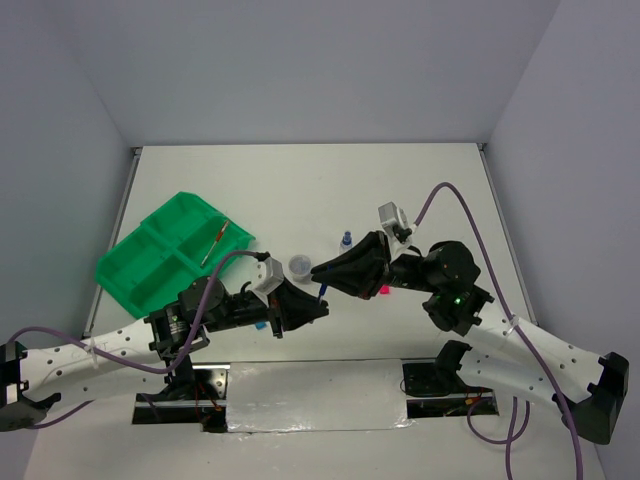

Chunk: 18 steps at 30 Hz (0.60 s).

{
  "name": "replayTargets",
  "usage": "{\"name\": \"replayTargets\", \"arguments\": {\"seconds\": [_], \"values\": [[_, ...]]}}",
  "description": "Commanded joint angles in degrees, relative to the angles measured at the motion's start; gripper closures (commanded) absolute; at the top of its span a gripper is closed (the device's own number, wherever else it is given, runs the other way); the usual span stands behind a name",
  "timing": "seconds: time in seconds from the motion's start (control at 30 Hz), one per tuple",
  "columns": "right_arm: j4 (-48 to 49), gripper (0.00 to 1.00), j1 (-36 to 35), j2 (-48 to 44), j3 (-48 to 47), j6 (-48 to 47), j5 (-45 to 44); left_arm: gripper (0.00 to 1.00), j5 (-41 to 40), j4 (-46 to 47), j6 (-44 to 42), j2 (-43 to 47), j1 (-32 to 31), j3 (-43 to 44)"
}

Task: Sort the stationery into containers
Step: Close the pen cap on the pen.

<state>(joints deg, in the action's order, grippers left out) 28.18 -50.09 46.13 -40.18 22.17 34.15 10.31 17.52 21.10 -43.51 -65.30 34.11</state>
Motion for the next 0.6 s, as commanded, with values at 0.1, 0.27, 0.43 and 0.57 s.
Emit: {"name": "replayTargets", "arguments": {"seconds": [0.1, 0.27, 0.43, 0.57], "values": [[2.0, 1.0, 0.3, 0.5, -1.9, 0.1, 0.8, 1.0, 0.2, 1.9, -1.2, 0.4, -0.1, 0.0], [7.0, 1.0, 0.3, 1.3, 1.1, 3.6, 0.2, 1.0, -0.1, 4.2, -1.8, 1.8, -0.1, 0.1], [12.7, 1.0, -0.4, 2.1, 6.3, 6.6, -3.6, 1.0, -0.6, 8.2, -2.9, 4.3, -0.1, -0.7], [14.2, 1.0, -3.3, 2.8, 10.2, 5.0, -7.3, 1.0, -2.2, 9.4, -4.0, 5.1, -0.1, 0.3]]}}
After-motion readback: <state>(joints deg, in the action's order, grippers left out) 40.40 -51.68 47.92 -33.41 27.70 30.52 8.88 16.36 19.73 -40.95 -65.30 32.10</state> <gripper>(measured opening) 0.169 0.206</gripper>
